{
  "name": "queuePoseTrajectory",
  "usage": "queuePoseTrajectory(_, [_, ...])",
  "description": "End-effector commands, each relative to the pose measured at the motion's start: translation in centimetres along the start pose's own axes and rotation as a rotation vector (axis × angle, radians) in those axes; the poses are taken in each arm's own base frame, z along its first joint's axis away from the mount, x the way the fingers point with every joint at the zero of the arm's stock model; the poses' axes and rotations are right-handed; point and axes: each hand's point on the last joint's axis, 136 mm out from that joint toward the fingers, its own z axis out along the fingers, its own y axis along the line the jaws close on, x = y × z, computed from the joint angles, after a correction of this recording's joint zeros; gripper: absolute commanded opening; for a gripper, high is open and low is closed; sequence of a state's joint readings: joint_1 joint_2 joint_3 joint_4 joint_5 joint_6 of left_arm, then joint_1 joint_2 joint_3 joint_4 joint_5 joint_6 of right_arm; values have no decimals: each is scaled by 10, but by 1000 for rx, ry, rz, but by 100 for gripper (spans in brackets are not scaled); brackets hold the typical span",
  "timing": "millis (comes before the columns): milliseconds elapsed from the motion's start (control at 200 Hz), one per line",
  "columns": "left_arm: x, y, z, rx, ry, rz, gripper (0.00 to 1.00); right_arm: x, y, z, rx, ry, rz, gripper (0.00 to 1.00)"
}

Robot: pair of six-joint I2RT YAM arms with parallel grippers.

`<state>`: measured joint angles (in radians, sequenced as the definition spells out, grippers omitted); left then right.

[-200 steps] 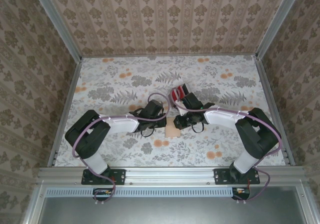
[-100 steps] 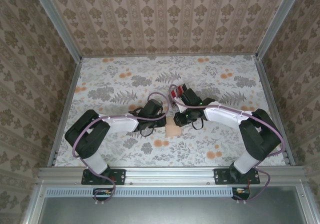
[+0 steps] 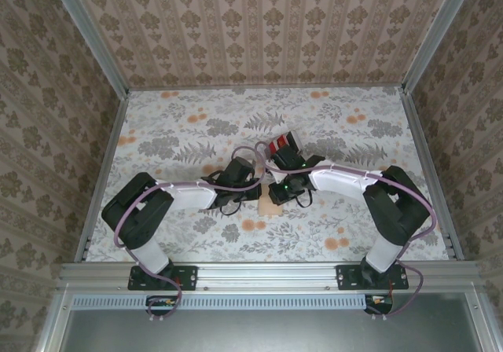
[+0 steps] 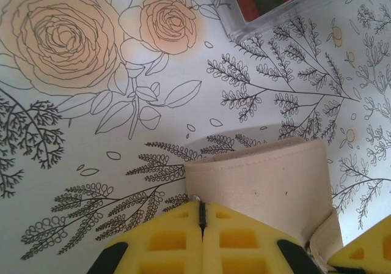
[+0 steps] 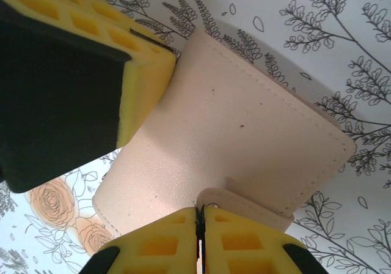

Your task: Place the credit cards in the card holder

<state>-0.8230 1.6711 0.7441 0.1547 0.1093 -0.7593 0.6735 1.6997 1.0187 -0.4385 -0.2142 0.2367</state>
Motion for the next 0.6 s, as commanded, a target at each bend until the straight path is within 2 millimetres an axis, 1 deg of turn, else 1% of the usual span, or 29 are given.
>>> queuePoseTrajectory(0, [4,1,-4,12,4,11,5,3,-10,1,73,22,-13,12])
queuePoseTrajectory(310, [6,2,-4,14,3,9,5,-4,-16,-15,125,-25,-7,12])
queuePoseTrajectory(395, [4,1,-2,15,4,15,5,-3,-17,-13,128,-22,-7,11])
queuePoseTrajectory(480, [4,-3,0,25,11,17,5,-1,-20,-8,136,-3,-4,12])
queuePoseTrajectory(595, [6,0,0,17,12,13,5,2,-16,-1,116,18,-5,11])
